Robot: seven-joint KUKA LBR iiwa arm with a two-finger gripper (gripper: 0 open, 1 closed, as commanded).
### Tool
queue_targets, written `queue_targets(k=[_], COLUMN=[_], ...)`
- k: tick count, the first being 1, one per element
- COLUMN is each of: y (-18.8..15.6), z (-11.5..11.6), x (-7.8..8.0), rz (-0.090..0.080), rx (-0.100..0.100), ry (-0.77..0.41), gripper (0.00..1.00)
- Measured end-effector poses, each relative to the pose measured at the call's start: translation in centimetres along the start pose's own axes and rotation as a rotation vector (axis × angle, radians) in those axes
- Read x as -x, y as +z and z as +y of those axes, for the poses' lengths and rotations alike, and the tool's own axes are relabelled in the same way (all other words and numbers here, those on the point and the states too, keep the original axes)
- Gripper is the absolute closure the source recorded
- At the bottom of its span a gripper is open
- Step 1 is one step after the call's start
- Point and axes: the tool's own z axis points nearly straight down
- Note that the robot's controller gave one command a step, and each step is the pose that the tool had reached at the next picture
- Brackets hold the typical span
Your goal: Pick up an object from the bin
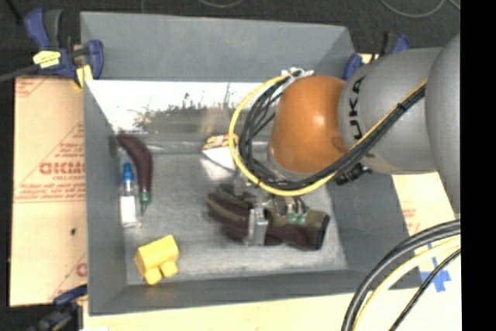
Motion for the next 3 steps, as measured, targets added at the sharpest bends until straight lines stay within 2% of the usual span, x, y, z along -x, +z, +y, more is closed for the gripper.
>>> queue_targets(k=[1,2,3], y=[-0.5,4.6,6.6], z=[0.0,0.0,0.0], x=[0.2,-1.1,-1.0], rz=[-0.008,-0.005,-0.009], rx=[0.001,0.001,0.001], ry=[0.001,0.093,0.084], gripper=[0.0,0.0,0.0])
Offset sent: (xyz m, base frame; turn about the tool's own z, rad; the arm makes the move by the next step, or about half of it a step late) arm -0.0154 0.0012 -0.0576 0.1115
